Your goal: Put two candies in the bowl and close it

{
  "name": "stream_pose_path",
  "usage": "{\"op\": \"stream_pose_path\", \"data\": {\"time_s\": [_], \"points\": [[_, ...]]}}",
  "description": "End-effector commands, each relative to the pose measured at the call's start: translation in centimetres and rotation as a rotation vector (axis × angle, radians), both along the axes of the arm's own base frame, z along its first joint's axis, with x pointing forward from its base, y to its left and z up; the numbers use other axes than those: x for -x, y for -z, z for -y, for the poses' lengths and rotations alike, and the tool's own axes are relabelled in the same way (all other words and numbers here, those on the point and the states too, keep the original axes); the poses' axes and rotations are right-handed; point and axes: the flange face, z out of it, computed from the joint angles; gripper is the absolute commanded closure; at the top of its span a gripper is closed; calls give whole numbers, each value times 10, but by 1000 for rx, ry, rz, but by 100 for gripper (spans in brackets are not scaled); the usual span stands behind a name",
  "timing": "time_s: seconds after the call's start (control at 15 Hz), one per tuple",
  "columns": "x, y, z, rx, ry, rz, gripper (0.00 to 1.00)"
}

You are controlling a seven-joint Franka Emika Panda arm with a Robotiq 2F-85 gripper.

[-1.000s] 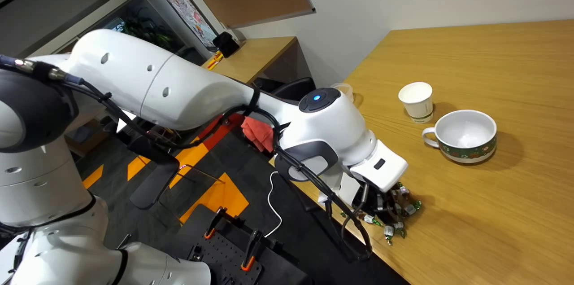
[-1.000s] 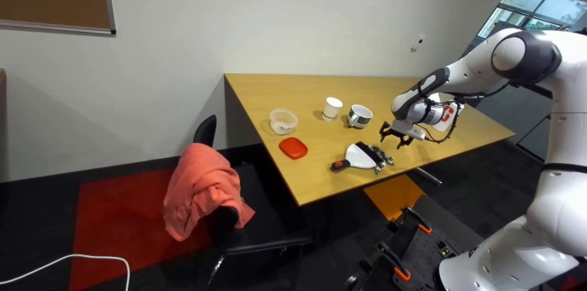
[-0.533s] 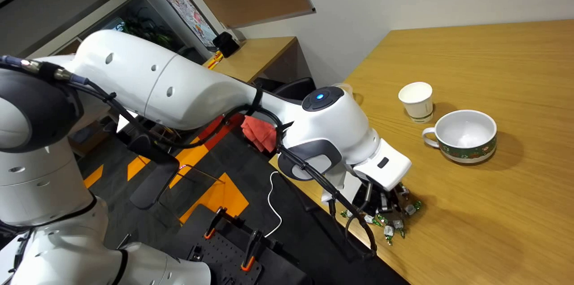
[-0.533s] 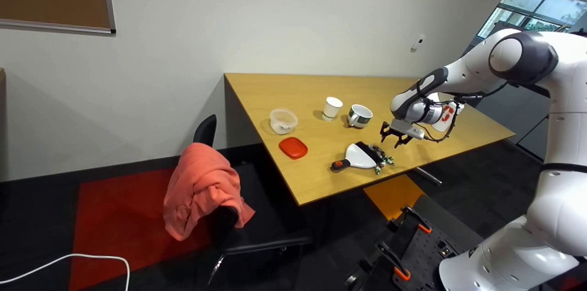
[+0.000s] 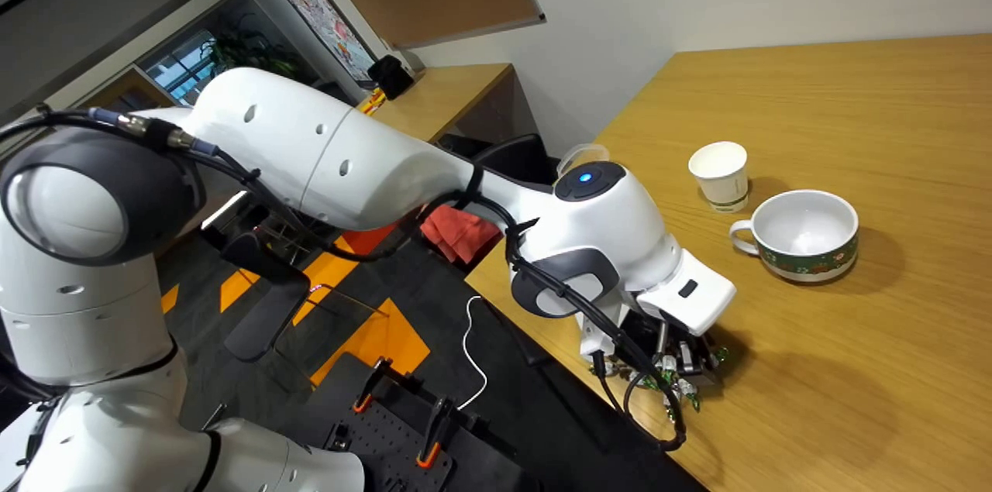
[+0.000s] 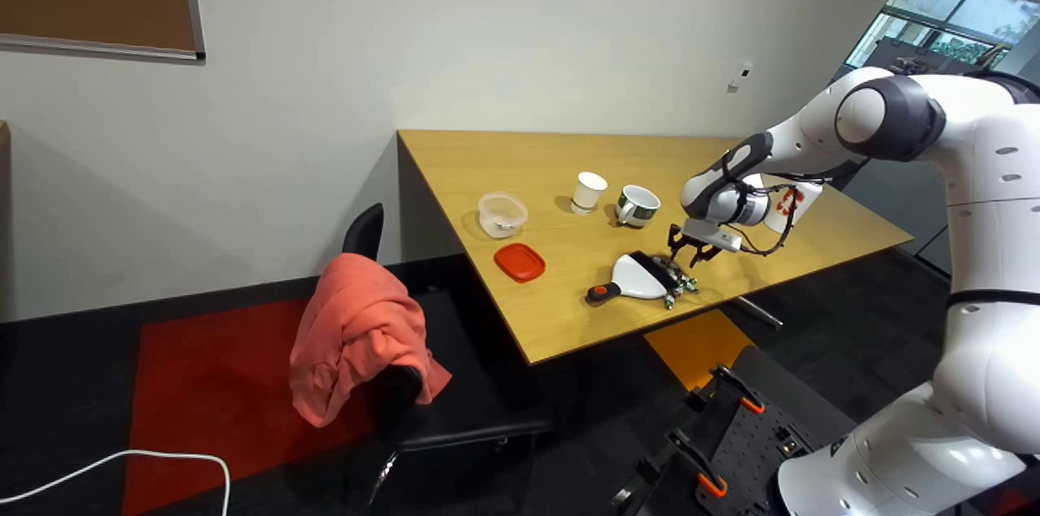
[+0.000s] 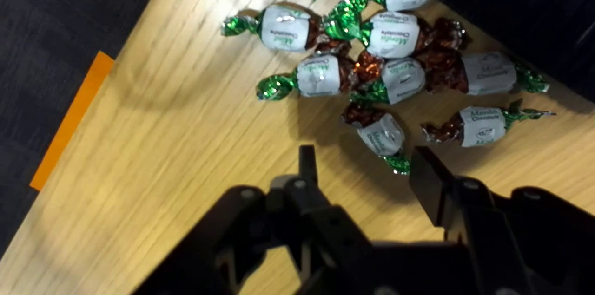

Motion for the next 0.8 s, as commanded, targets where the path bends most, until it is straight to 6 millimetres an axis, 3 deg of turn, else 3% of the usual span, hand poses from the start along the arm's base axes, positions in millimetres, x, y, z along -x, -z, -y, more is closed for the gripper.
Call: {"op": "stream_pose_path", "data": {"time_s": [0.0, 0.47, 0.53, 0.6, 0.73], "points": [[-9, 12, 10, -28, -1, -4, 45], [-18, 26, 15, -60, 2, 14, 44], [-19, 26, 15, -64, 3, 13, 53], [-20, 25, 15, -68, 4, 12, 69], [-21, 24, 15, -68, 5, 8, 78]]}}
